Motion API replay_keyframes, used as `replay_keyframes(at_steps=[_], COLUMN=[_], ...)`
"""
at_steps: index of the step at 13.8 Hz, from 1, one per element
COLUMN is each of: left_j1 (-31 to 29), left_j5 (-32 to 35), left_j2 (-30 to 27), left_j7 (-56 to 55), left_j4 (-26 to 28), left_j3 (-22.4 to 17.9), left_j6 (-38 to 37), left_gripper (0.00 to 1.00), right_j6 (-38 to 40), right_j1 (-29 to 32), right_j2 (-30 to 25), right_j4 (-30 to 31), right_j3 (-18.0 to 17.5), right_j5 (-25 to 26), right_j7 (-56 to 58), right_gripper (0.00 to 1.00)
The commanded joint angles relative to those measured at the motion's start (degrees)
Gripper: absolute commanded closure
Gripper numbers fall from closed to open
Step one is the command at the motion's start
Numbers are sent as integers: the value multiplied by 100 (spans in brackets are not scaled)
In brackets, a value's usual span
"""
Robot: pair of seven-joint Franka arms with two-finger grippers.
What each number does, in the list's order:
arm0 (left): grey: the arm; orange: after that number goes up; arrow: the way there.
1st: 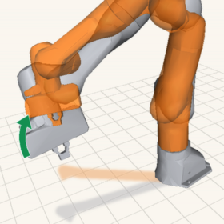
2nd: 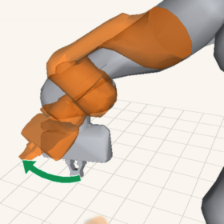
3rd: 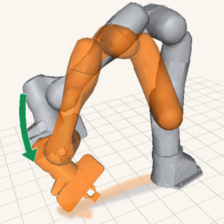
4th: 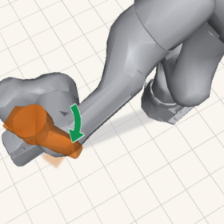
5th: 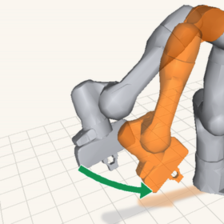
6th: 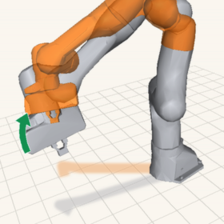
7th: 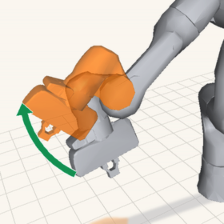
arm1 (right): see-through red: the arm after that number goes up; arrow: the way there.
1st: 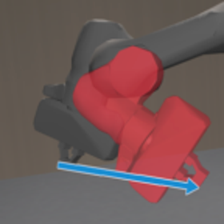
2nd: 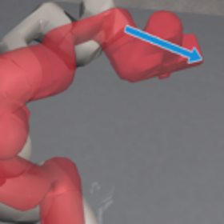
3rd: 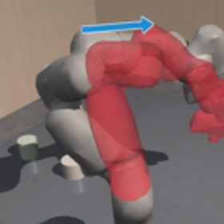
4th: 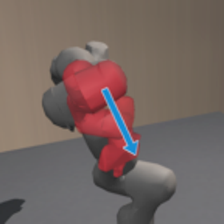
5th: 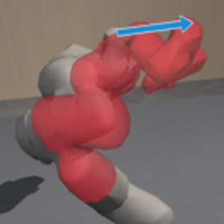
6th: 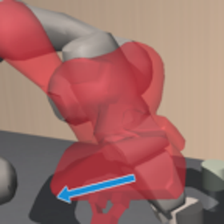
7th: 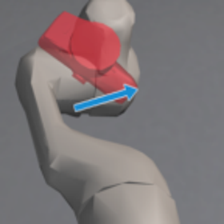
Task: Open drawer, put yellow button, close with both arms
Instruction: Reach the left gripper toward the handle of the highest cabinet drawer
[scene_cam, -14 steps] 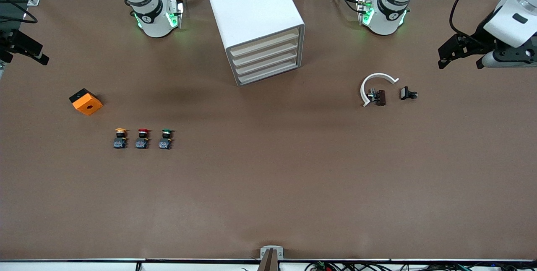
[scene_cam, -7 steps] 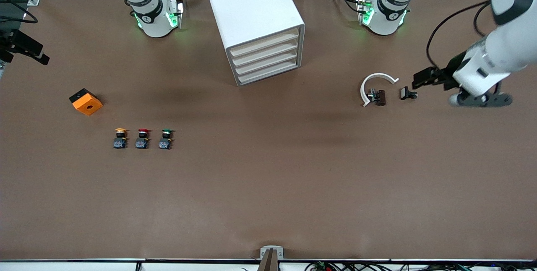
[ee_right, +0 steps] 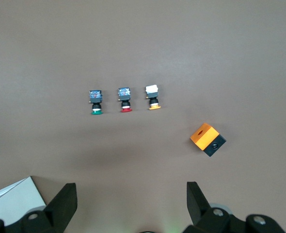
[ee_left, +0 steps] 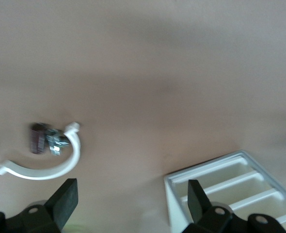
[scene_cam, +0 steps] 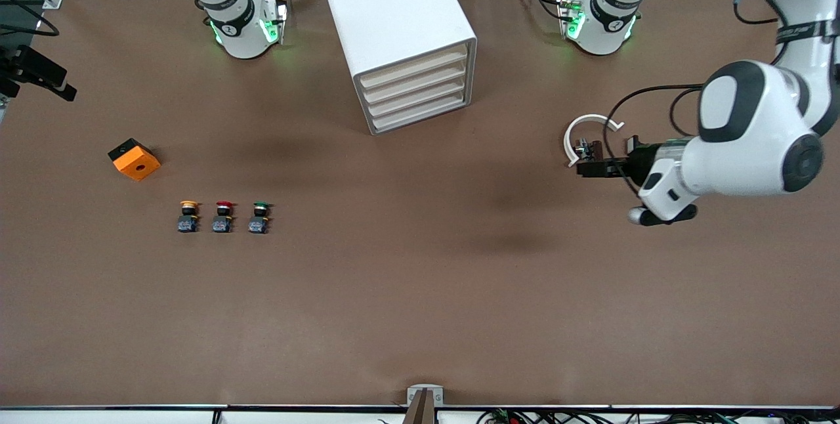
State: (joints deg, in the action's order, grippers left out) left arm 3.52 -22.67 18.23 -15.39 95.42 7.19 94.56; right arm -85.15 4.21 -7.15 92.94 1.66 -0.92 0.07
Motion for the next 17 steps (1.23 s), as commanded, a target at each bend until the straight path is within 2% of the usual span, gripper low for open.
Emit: replay_keyframes(at_steps=[1, 4, 7, 11, 13, 17], left_j1=[114, 264, 307, 378, 369, 299], left_j5=[-430, -685, -739, -747, -827, -888], left_j2=[172, 330, 532, 874, 1295, 1586], left_j7=[-708, -1884, -3037, -4477, -5496, -6904], left_j4=[-208, -208, -217, -287, -454, -445], left_j3=[1, 150, 414, 625, 844, 1249], left_j6=[-104, -209, -648, -1718, -2151, -2178], left_gripper=[0, 0, 0, 0, 0, 0], right_j6=[-2, -2, 33, 33, 33, 33], right_j1=[-79, -79, -79, -87, -87, -87], right_j2=[-163, -163, -163, -163, -163, -163], right_j4=[137, 128, 137, 128, 128, 119], right_j3=[28, 19, 19, 10, 19, 19], right_j5=[136, 206, 206, 206, 206, 206], right_j7=[46, 46, 46, 37, 37, 37], right_gripper=[0, 0, 0, 0, 0, 0])
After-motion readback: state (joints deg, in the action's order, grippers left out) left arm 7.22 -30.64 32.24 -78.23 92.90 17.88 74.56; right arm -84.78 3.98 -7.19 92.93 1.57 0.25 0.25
